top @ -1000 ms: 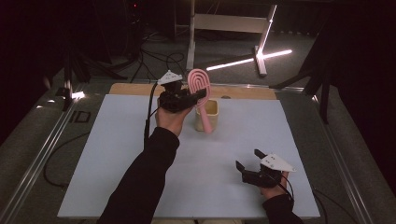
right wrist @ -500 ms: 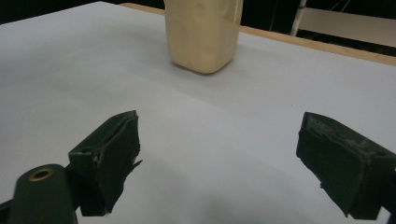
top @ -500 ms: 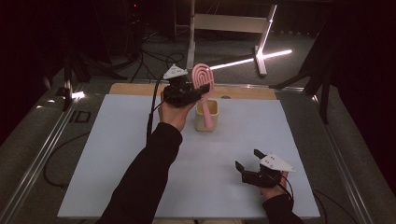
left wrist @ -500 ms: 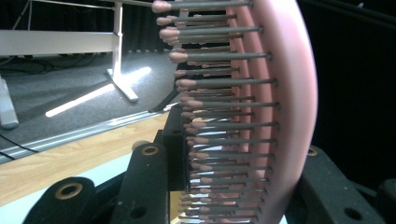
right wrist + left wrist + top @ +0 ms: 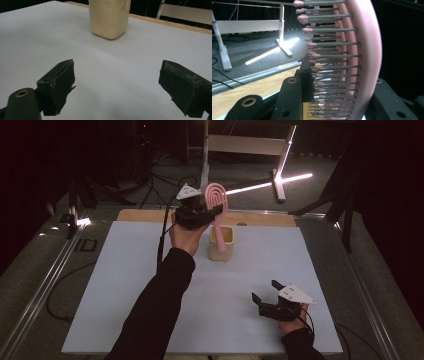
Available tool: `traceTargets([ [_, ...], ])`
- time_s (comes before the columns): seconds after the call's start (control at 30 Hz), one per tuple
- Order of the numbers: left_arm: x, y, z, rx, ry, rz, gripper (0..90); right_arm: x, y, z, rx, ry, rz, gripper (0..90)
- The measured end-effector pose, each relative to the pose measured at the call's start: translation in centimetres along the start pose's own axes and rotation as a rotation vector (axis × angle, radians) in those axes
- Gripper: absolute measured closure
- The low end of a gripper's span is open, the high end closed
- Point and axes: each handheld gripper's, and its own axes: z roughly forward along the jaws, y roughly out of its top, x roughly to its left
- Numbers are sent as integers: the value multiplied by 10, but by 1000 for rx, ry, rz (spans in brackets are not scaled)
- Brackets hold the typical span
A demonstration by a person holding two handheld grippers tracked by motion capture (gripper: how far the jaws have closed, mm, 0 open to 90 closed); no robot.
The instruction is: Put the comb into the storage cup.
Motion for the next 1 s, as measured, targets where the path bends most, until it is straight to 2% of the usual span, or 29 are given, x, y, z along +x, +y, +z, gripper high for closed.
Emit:
traceTargets([
  [0.5, 10, 12, 7, -21, 43, -20, 647, -1, 0, 0, 1, 3, 0, 132],
  [0.9, 12, 9, 15, -34, 61, -23, 648, 0, 0, 1, 1, 10, -4, 132],
  [1.0, 11, 8, 19, -41, 61, -13, 648, 0, -1, 1, 4, 12, -1, 132],
])
